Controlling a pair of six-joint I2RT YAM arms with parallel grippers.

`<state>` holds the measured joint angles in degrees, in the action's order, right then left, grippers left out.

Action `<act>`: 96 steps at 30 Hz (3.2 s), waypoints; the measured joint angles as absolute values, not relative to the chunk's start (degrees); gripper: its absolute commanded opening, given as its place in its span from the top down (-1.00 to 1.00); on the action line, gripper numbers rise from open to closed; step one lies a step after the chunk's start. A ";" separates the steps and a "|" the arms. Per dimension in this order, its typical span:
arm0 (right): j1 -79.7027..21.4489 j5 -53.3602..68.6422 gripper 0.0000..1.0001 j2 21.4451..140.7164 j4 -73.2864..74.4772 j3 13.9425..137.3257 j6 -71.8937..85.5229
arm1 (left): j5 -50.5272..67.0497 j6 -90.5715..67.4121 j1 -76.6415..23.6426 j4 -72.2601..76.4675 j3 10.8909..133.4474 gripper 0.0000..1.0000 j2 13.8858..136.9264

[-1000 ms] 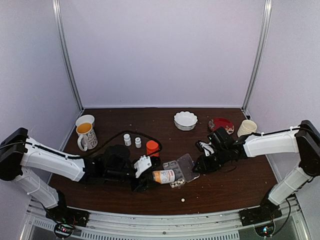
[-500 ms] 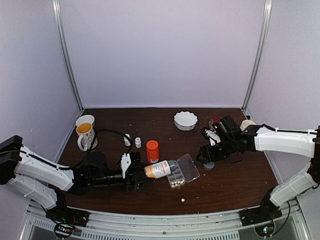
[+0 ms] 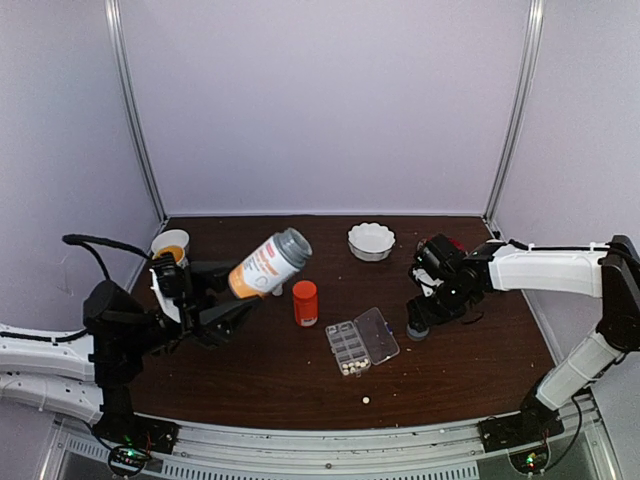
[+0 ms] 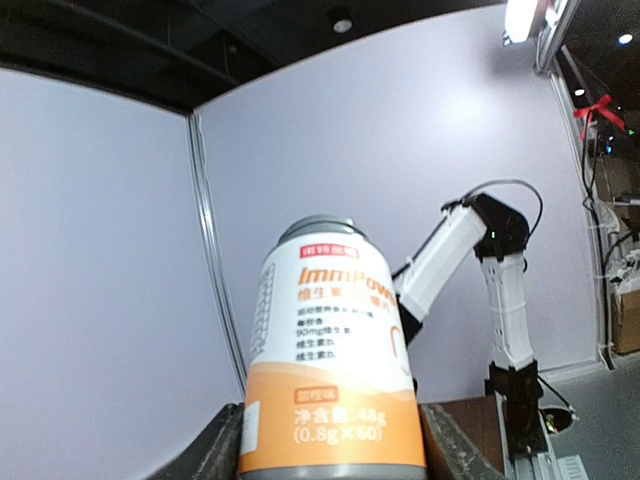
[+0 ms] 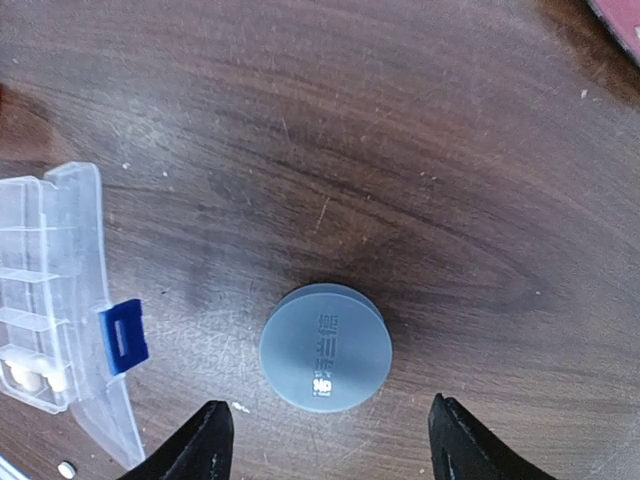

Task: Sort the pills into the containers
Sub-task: Pick up the lid of the pill bottle from the center of the board.

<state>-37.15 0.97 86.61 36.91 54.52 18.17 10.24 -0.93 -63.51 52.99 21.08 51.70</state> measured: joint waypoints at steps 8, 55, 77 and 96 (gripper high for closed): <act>-36.77 0.99 -0.30 92.47 37.04 57.21 16.95 | 10.24 6.85 -63.51 47.51 25.26 1.00 38.26; -35.27 3.14 -0.32 96.03 36.64 57.80 15.35 | 10.11 12.01 -63.51 39.11 24.84 1.00 32.97; -35.77 2.11 0.03 98.37 36.75 57.84 14.96 | 10.09 11.97 -63.51 40.36 23.92 1.00 33.67; -35.77 8.62 0.28 72.53 38.65 63.77 14.72 | 11.77 9.17 -63.51 43.88 23.75 1.00 39.31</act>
<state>-35.77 8.62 72.53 38.65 63.77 14.72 11.77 9.17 -63.51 43.88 23.75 39.31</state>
